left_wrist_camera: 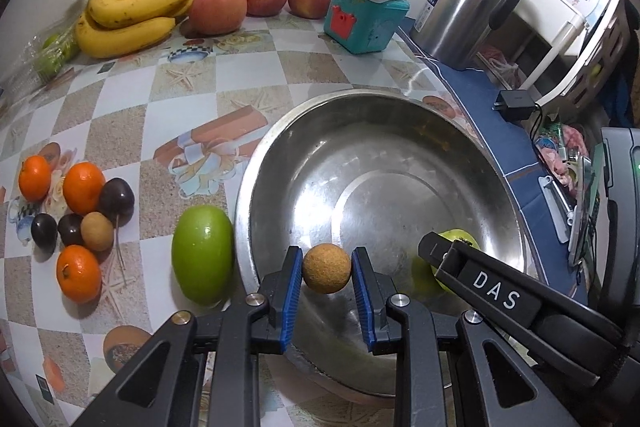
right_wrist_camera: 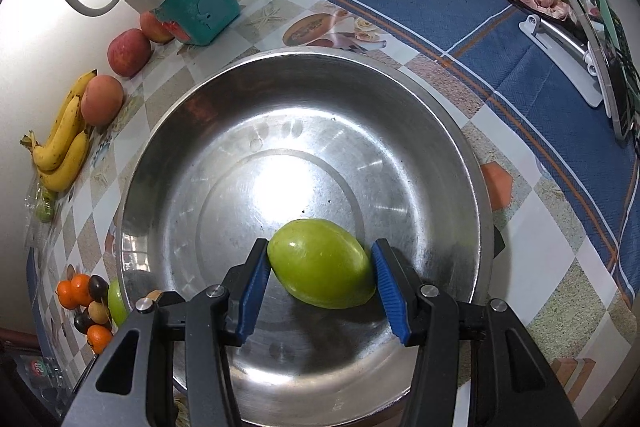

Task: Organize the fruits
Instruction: 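Carry the green fruit and brown fruit over the steel bowl with both tools, then open the right tool to drop the green fruit while the left tool releases the brown fruit into the bowl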

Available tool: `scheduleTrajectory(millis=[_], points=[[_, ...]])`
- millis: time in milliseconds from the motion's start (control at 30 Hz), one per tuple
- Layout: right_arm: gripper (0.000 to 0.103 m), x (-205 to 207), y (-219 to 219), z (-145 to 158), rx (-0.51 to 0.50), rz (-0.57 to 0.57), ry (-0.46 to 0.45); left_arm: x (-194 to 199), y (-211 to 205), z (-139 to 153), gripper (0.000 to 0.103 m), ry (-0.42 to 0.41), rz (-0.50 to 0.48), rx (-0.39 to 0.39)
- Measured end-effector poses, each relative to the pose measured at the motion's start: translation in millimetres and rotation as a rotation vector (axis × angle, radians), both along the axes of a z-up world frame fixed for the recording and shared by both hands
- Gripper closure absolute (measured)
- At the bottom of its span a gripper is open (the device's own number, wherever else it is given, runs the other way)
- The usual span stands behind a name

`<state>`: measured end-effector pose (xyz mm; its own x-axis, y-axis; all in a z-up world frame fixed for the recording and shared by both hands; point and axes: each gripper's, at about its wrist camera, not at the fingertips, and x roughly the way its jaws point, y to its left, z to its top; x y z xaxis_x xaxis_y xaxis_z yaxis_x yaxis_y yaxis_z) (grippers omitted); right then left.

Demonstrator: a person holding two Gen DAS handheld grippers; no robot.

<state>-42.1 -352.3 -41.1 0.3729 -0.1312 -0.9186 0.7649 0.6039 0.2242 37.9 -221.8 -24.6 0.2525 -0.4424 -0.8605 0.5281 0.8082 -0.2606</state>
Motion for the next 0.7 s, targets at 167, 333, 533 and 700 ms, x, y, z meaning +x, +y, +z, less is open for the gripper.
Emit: scheduleTrajectory(millis=[167,333,533,700], points=[[0.049,2.8,0.9,-0.8,-0.006,0.006,0.012,1.8,0.7,-1.3,0.071,0.003,0.009,0.003],[0.049,3.7,-1.5,-0.6,0.010,0.003,0.007,1.8,2.4,0.5,0.066,0.003,0.011,-0.002],[0.049,3.0,-0.5,15.0,-0.031,0.004,-0.021,2.5,5.8,13.0,0.059,-0.018,0.018,-0.026],[0.049,-1.3,-0.9,31.3,-0.068,-0.005,-0.057,4.0,11.3,28.0,0.056,-0.042,0.040,-0.028]])
